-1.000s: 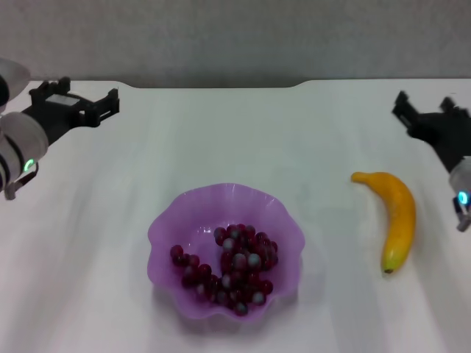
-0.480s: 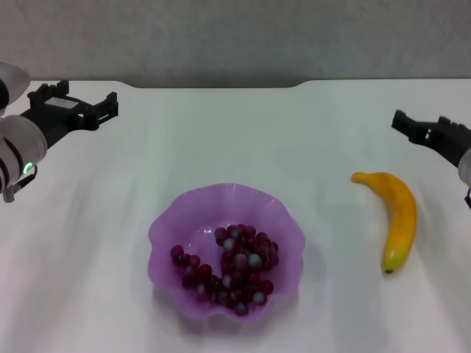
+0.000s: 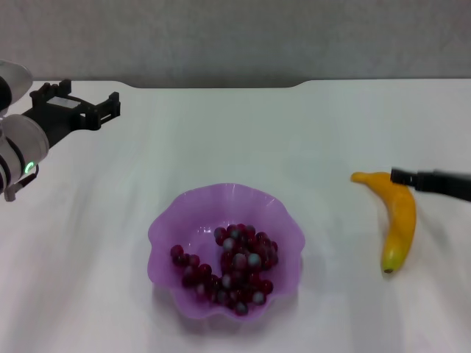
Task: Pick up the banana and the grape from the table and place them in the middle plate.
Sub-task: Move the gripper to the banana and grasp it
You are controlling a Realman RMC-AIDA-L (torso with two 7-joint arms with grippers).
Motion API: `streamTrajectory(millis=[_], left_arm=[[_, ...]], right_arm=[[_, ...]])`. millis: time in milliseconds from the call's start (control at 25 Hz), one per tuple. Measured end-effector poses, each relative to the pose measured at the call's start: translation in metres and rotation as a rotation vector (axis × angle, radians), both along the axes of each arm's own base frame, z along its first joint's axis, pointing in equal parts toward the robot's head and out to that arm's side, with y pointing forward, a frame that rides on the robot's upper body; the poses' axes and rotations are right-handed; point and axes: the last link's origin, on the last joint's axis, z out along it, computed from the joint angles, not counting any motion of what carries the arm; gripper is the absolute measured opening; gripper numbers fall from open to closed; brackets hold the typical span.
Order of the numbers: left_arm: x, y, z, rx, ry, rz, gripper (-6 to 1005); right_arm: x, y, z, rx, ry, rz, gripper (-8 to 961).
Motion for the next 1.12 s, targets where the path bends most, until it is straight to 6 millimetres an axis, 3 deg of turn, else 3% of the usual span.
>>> streamTrajectory(millis=[360, 1120], left_arm=[[-0.006, -0.002, -0.003, -0.008, 0.0, 0.018, 891], [-0.008, -0.001, -0.006, -0.017, -0.001, 0.027, 892]], right_arm=[[0.029, -0.012, 0.008, 0.029, -0.004, -0.09, 882], [0.023, -0.003, -0.036, 0.001, -0.035, -0.05, 872]])
